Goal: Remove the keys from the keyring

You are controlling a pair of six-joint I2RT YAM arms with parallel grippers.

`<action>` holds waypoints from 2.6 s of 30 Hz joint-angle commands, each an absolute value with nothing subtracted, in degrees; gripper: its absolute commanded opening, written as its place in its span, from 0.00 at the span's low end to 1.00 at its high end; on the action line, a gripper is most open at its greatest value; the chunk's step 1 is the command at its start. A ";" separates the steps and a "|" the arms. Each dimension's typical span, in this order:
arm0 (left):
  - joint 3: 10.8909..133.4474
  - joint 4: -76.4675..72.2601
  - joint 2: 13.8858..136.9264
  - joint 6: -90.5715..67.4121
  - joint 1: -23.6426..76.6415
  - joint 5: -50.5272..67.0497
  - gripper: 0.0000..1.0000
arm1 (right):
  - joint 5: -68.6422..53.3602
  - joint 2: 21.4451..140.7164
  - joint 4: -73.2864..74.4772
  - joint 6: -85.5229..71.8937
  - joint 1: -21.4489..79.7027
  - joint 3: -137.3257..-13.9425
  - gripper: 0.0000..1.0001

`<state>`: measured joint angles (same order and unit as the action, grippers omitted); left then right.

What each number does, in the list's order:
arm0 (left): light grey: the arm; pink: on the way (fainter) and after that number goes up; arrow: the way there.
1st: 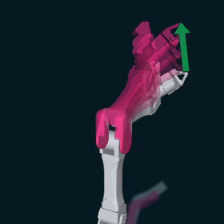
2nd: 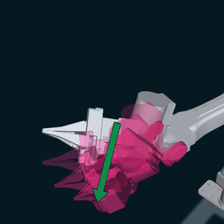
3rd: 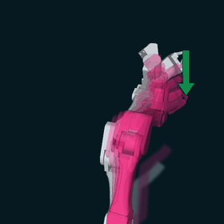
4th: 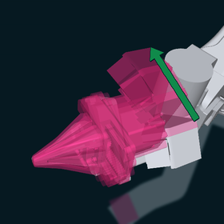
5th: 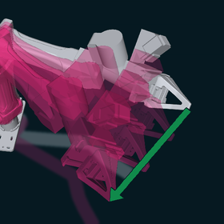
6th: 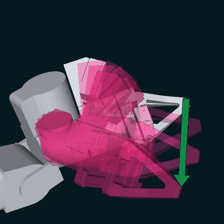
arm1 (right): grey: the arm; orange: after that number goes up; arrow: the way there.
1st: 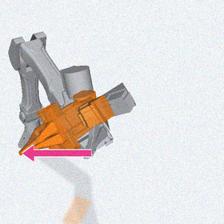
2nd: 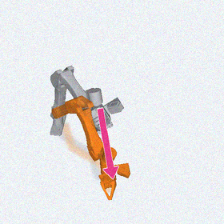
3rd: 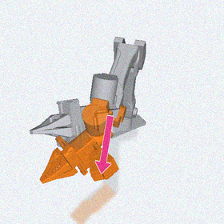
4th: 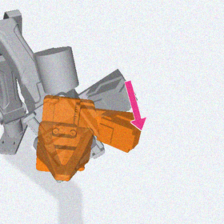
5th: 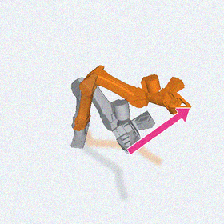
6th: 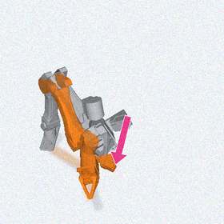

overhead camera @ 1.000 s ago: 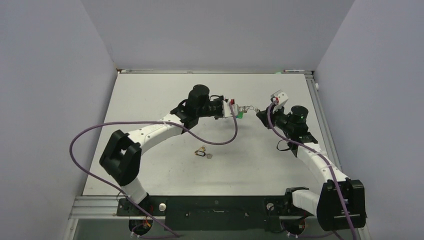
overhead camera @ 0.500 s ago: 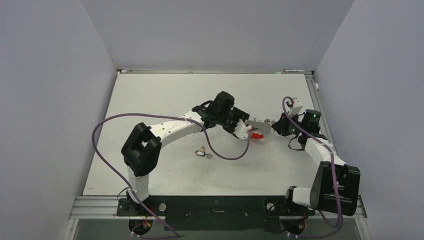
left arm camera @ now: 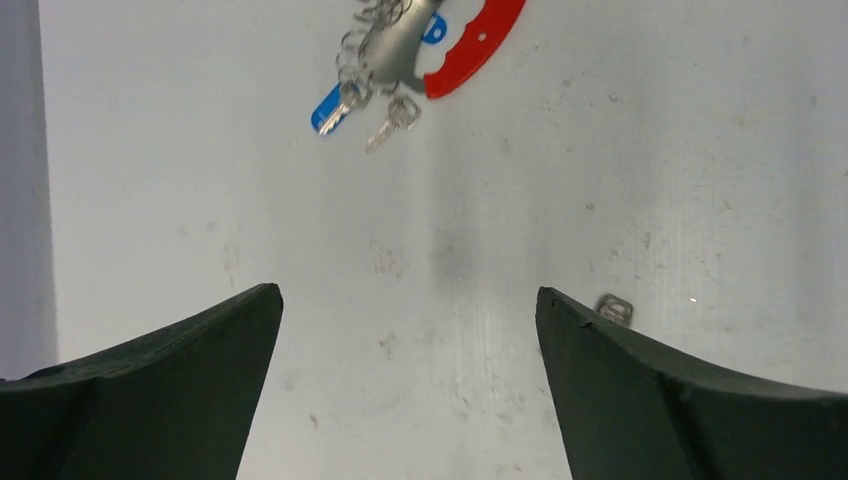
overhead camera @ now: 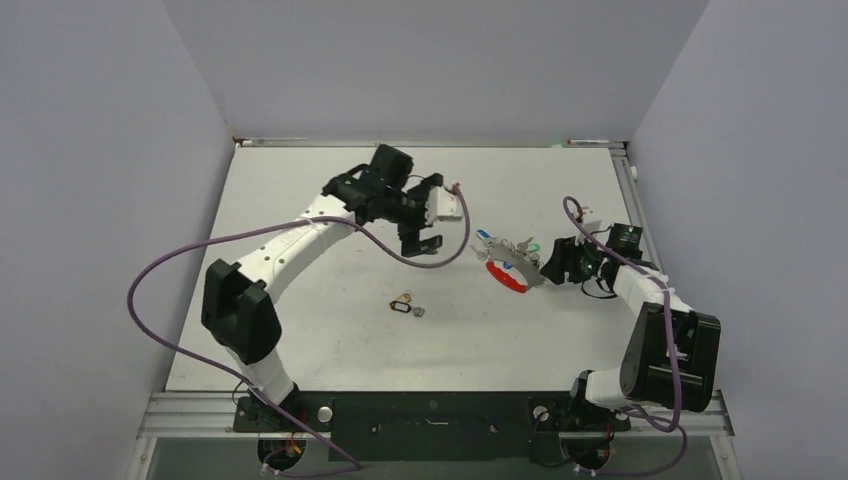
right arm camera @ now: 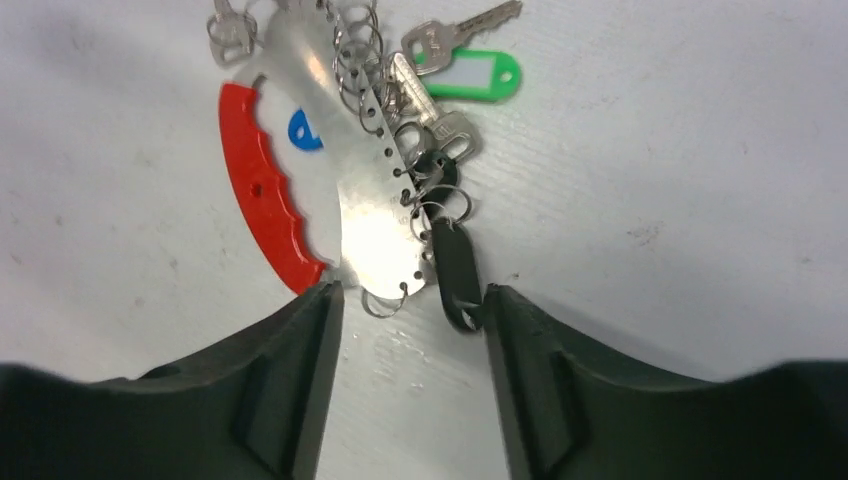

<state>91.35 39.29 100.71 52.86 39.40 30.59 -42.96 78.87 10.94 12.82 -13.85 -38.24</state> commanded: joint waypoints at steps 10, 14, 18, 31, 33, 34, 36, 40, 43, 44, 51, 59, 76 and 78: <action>77.24 47.38 89.83 13.98 14.67 34.40 0.96 | -45.74 78.26 29.30 22.44 -11.64 -50.70 0.90; 74.20 42.87 88.28 5.90 6.56 31.25 0.96 | -41.71 78.07 29.70 20.11 -4.67 -53.03 0.90; 68.41 41.07 86.58 5.24 3.01 27.00 0.96 | -39.22 77.81 26.00 17.18 3.97 -52.26 0.90; 52.14 28.91 73.78 21.31 28.29 15.10 0.96 | -34.88 83.16 17.79 11.02 17.16 -47.63 0.90; 54.51 30.06 76.41 24.34 33.80 14.75 0.98 | -34.90 83.28 17.99 10.52 15.97 -48.25 0.90; 56.41 32.13 78.52 26.57 35.60 16.87 0.98 | -35.25 83.21 18.12 10.20 14.86 -48.47 0.89; 58.92 33.51 81.96 28.48 37.70 20.81 0.83 | -36.62 82.71 18.40 9.73 11.95 -48.67 0.89; 61.74 33.78 87.61 34.87 39.32 26.77 0.59 | -39.75 81.45 18.52 8.42 4.47 -48.76 0.90; 62.94 32.62 90.13 38.88 39.73 29.99 0.51 | -40.64 80.31 18.61 8.11 2.31 -48.46 0.90; 63.21 31.92 90.70 39.80 39.99 30.54 0.49 | -40.88 79.90 18.37 7.97 2.28 -48.01 0.90; 65.14 30.80 97.20 44.37 41.75 28.67 0.43 | -41.57 79.04 17.75 7.21 1.97 -47.29 0.90; 65.37 30.52 101.93 47.02 43.35 26.00 0.37 | -41.84 78.92 17.93 6.99 1.58 -47.21 0.90; 64.77 34.64 94.53 44.77 46.41 21.05 0.00 | -42.01 80.32 17.63 6.47 1.35 -47.74 0.90; 65.85 36.38 91.01 43.10 46.29 23.07 0.00 | -42.15 80.35 17.64 6.42 1.32 -47.79 0.90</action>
<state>62.96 33.28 99.13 46.00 46.15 19.99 -40.97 80.99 19.68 6.74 1.80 -46.68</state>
